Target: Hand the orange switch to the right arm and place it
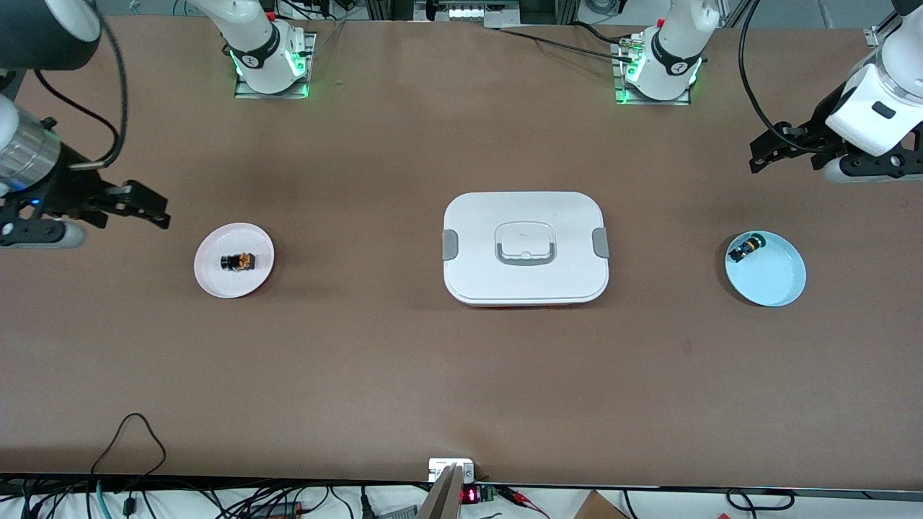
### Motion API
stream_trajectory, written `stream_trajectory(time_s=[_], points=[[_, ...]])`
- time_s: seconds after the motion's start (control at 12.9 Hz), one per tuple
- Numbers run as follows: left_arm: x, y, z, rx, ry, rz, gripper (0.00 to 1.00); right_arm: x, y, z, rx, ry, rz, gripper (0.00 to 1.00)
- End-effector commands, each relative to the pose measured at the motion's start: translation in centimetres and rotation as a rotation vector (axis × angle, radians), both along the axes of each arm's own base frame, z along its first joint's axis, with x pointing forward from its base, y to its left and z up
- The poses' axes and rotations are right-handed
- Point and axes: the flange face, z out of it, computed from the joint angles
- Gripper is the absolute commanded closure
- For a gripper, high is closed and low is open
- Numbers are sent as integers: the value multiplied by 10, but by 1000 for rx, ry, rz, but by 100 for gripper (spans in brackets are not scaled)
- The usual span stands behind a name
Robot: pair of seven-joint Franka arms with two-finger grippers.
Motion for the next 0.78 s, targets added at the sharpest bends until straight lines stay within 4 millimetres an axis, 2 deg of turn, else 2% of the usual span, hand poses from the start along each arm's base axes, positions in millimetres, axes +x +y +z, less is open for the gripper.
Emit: stream_trajectory(time_s=[0.0,0.16,0.31,0.54,0.7], points=[[-3,-1,4,18,2,3,0,-21,-21,-13,5,114,-31,0],[-3,-1,4,18,2,3,0,-22,-33,-19,-4,135,-46,0],[-3,-1,4,18,2,3,0,-28,-37,-33,0,143,-44,0],[-3,-1,4,18,2,3,0,-54,-40,-52,16,51,-39,0],[-3,-1,4,18,2,3,0,-58,-37,-40,17,31,-29,0]])
